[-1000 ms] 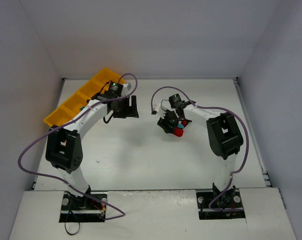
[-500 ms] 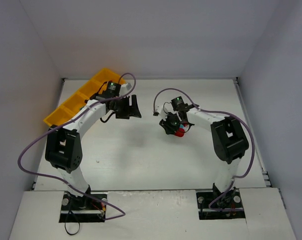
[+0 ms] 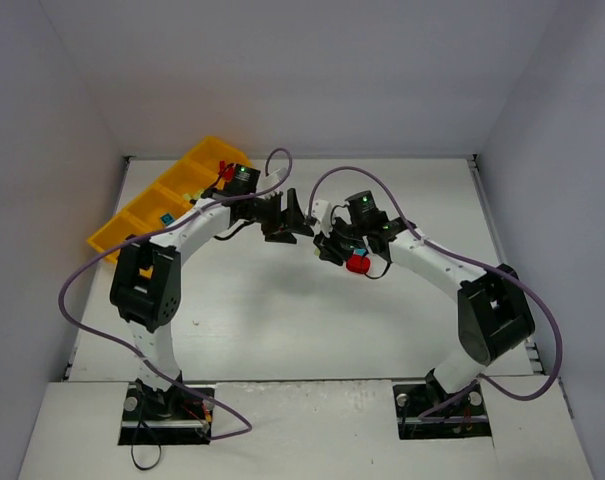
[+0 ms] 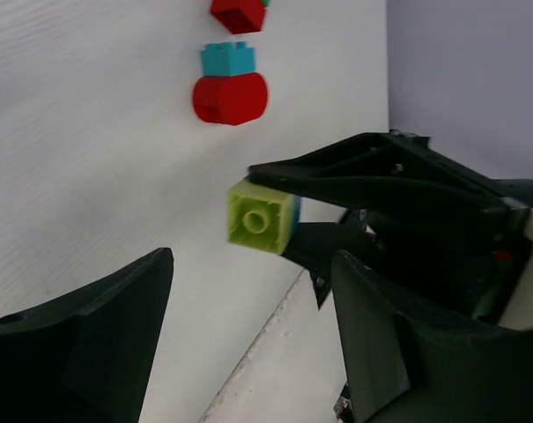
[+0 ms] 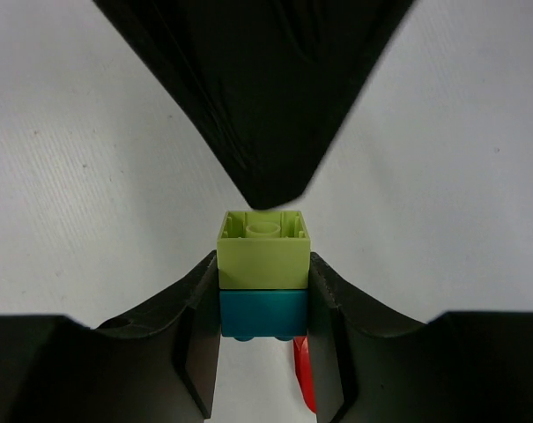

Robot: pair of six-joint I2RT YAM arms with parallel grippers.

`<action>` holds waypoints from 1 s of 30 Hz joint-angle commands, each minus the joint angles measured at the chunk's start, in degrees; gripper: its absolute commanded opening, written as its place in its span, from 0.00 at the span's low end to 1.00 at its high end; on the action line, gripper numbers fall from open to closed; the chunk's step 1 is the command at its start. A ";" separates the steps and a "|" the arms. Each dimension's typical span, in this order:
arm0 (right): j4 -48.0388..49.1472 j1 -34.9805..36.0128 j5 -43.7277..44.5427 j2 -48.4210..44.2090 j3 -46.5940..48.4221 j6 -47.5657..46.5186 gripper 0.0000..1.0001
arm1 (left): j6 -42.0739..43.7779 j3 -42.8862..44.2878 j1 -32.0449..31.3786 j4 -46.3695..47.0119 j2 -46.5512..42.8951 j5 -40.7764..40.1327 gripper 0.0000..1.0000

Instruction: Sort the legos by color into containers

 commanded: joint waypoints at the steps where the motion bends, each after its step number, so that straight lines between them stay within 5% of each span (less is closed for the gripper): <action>1: 3.55 -0.03 -2.01 -2.97 -0.32 2.12 0.11 | -2.46 5.13 -1.12 6.58 -1.64 6.51 0.66; 30: 3.55 -0.03 -4.38 -6.75 -0.58 3.09 0.13 | 2.37 4.96 -3.67 3.32 2.32 8.01 0.66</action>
